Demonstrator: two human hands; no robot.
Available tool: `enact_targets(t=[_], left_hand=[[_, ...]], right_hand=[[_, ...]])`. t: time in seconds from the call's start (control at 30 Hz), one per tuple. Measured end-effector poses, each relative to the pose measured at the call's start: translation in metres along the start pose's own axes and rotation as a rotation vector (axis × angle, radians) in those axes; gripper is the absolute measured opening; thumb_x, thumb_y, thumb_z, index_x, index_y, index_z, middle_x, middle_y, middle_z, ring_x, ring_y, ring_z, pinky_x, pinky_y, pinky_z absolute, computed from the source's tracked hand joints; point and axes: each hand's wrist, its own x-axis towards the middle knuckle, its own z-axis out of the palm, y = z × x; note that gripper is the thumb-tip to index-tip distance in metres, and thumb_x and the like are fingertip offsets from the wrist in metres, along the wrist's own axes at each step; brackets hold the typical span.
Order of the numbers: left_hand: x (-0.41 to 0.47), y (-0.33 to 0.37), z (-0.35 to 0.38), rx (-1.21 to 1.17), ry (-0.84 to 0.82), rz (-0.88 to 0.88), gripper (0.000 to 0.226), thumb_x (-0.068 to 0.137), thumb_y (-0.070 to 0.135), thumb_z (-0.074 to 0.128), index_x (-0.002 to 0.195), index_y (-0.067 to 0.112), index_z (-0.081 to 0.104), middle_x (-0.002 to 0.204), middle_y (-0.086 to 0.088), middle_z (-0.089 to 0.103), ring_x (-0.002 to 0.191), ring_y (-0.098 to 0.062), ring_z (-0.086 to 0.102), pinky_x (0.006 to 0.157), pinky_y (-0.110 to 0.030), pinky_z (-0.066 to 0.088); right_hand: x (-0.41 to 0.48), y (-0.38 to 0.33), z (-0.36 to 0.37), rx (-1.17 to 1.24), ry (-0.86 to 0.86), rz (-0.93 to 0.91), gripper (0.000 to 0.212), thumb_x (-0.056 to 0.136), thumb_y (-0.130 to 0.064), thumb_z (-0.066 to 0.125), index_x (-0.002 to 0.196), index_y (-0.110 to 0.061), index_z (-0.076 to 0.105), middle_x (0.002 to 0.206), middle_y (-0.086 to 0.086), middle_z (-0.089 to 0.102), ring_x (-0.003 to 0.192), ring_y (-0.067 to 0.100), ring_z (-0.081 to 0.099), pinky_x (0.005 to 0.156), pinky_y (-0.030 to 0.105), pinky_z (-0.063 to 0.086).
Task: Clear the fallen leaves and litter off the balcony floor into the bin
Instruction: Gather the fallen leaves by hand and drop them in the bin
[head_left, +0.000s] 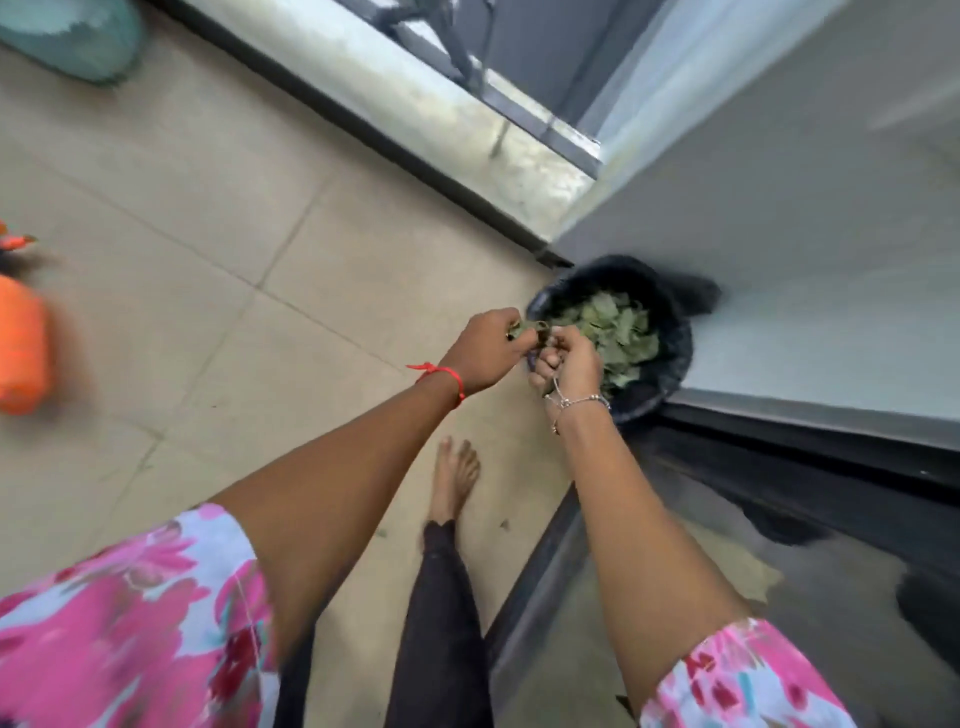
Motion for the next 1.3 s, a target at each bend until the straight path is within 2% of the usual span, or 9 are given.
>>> enact_targets(t=[0.13,0.27,0.37,0.5,0.63,0.73,0.93,1.1,1.3], left_hand=[[0.041,0.032,0.056,0.04,-0.05,0.012,0.036,0.092,0.017,0.053,0.06,0.012,0.039,0.061,-0.007,0.046,0.068,-0.024,0.042,0.057,-0.031,0.019],[0.083,0.046,0.1,0.086,-0.095,-0.045,0.019,0.094,0.023,0.05,0.085,0.007,0.053,0.102,-0.024,0.063,0.1,-0.036,0.056,0.073,-0.035,0.034],[0.108,0.041,0.121,0.221,-0.171,-0.166,0.033,0.096,0.03,0.045,0.119,0.008,0.048,0.132,-0.023,0.044,0.123,-0.038,0.043,0.098,-0.035,0.036],[0.114,0.036,0.13,0.408,-0.298,-0.174,0.055,0.094,0.025,0.047,0.144,0.01,0.031,0.153,-0.023,0.012,0.143,-0.037,0.008,0.116,-0.046,0.013],[0.11,0.03,0.118,0.503,-0.281,-0.001,0.044,0.094,0.019,0.049,0.134,0.0,0.045,0.147,-0.02,0.033,0.139,-0.034,0.025,0.113,-0.046,0.023],[0.103,0.031,0.1,0.591,-0.149,0.123,0.03,0.092,0.013,0.048,0.118,0.0,0.058,0.144,-0.013,0.042,0.141,-0.026,0.025,0.112,-0.048,0.024],[0.062,0.019,0.0,0.654,0.054,0.168,0.034,0.09,0.005,0.048,0.124,0.008,0.054,0.154,-0.006,0.023,0.146,-0.021,0.007,0.117,-0.046,0.009],[-0.026,-0.001,-0.122,0.704,0.193,0.068,0.045,0.088,0.003,0.048,0.132,0.009,0.045,0.156,-0.006,0.016,0.146,-0.021,-0.001,0.116,-0.048,0.005],[-0.2,0.017,-0.283,0.782,0.376,-0.011,0.046,0.088,0.005,0.046,0.134,0.01,0.043,0.156,-0.005,0.014,0.146,-0.025,-0.003,0.115,-0.049,0.005]], right_hand=[[0.042,-0.036,-0.046,0.058,0.198,-0.072,0.033,0.084,-0.005,0.048,0.054,-0.012,0.038,0.033,-0.005,0.03,0.026,0.009,0.021,0.034,0.01,0.017],[0.084,-0.056,-0.071,-0.137,0.346,-0.228,0.033,0.086,-0.002,0.047,0.055,-0.012,0.044,0.054,0.0,0.043,0.049,0.015,0.038,0.047,0.026,0.031],[0.099,-0.062,-0.079,-0.379,0.322,-0.266,0.019,0.095,-0.011,0.042,0.085,-0.003,0.056,0.076,0.002,0.051,0.07,0.017,0.048,0.062,0.024,0.038],[0.104,-0.066,-0.086,-0.587,0.216,-0.277,0.033,0.096,-0.005,0.038,0.127,-0.001,0.051,0.114,0.009,0.057,0.083,0.011,0.047,0.062,0.01,0.034],[0.096,-0.063,-0.083,-0.823,0.239,-0.349,0.05,0.088,0.01,0.035,0.129,-0.011,0.052,0.128,0.01,0.055,0.083,0.012,0.048,0.082,0.02,0.043],[0.087,-0.055,-0.07,-0.977,0.196,-0.458,0.047,0.085,0.016,0.039,0.121,-0.008,0.06,0.125,0.012,0.057,0.094,0.02,0.058,0.068,0.006,0.036],[0.035,-0.034,0.01,-1.275,-0.038,-0.576,0.025,0.088,-0.009,0.055,0.111,-0.009,0.066,0.112,0.016,0.065,0.106,0.028,0.058,0.095,0.034,0.045],[-0.07,-0.013,0.1,-1.734,-0.39,-0.838,0.046,0.095,-0.02,0.047,0.139,-0.01,0.037,0.148,0.006,0.035,0.134,0.023,0.033,0.107,0.029,0.022],[-0.26,0.006,0.207,-1.895,-0.713,-1.317,0.049,0.095,-0.019,0.045,0.142,-0.01,0.031,0.152,0.006,0.026,0.139,0.019,0.025,0.111,0.03,0.017]])
